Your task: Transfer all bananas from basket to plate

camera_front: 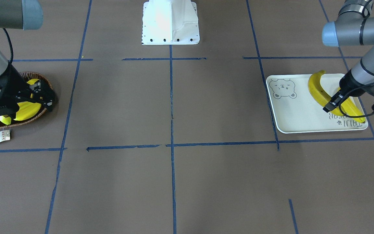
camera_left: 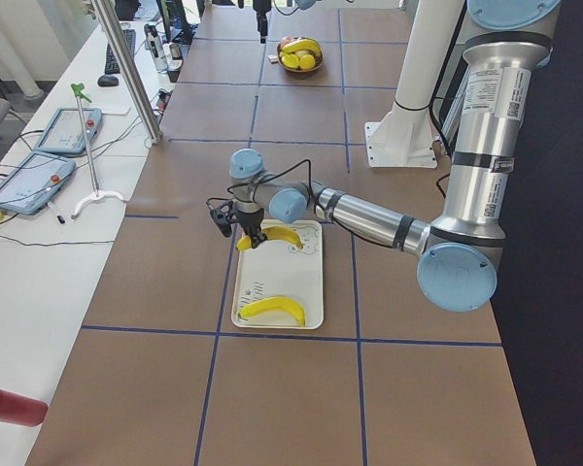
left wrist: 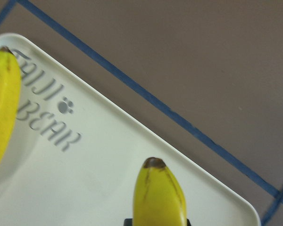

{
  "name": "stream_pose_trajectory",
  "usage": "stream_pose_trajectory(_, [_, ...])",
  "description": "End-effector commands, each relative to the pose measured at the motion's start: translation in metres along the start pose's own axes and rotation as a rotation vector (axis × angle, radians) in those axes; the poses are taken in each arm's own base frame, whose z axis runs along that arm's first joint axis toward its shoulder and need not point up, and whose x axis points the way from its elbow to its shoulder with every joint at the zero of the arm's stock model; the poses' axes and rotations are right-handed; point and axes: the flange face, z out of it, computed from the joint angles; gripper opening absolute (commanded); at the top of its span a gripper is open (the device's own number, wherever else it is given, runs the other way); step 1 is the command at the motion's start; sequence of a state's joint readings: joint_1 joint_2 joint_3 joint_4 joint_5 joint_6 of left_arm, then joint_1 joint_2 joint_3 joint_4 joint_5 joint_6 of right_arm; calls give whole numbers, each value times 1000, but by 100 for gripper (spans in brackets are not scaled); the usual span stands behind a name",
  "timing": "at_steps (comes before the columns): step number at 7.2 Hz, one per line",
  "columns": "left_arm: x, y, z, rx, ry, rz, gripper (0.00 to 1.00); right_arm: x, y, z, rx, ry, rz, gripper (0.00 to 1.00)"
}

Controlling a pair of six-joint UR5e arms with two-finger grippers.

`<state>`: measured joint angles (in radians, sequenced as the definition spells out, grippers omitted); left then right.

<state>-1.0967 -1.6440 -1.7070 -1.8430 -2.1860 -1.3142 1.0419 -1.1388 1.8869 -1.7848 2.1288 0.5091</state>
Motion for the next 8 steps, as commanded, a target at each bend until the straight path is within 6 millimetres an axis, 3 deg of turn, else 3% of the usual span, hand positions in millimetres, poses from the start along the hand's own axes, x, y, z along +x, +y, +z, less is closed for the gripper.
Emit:
stream_pose_trajectory(1, [-56, -29, 38, 13, 1, -9, 2, 0, 1, 3, 2, -4, -5, 99])
stream_pose_trajectory(2, [-73, -37, 57, 17, 17, 3, 4, -1, 2, 1, 5, -5, -8, 99])
stream_pose_trajectory(4, [-80, -41, 66, 21, 23, 26, 49, -1, 2, 1, 5, -5, -5, 99])
stream_pose_trajectory(5, [-76, -39, 60, 31, 39, 38, 98, -1, 2, 0, 7, -6, -6, 99])
stream_pose_trajectory(7, [-52, -32, 32, 42, 97, 104, 100, 3, 6, 0, 6, -4, 0, 99])
stream_pose_trajectory(8, [-30, -21, 1, 44, 157, 214, 100, 16, 26, 0, 3, 3, 4, 99])
